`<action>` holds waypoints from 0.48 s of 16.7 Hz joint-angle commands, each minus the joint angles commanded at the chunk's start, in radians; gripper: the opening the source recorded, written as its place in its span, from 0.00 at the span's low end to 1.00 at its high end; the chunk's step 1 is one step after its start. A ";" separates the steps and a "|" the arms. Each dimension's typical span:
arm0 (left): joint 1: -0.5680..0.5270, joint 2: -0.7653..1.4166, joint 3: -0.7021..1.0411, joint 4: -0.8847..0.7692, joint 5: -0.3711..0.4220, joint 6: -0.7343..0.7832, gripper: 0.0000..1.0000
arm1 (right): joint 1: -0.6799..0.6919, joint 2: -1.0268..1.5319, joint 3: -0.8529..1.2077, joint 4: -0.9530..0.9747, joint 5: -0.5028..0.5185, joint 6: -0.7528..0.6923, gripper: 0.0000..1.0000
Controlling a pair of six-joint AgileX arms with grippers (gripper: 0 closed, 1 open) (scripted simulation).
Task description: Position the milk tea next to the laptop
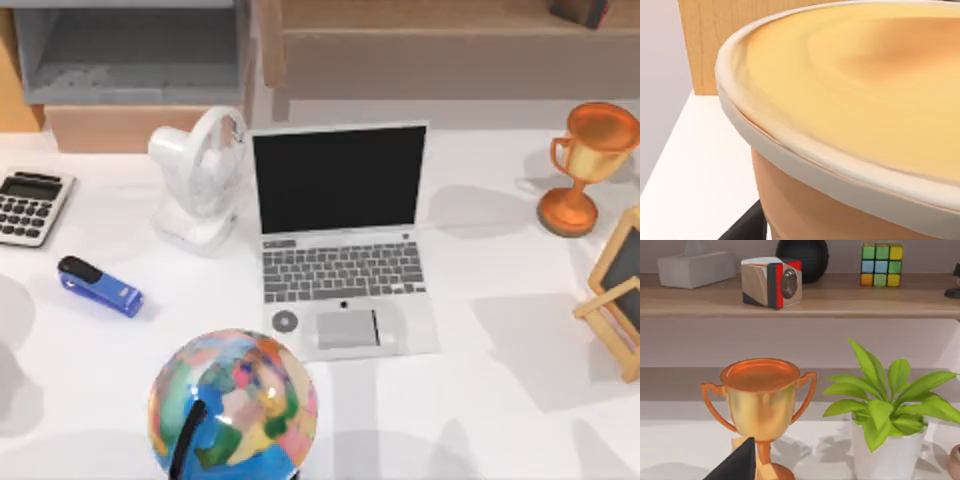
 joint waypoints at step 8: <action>-0.026 -0.032 0.022 0.009 -0.018 -0.004 0.00 | 0.000 0.000 0.000 0.000 0.000 0.000 1.00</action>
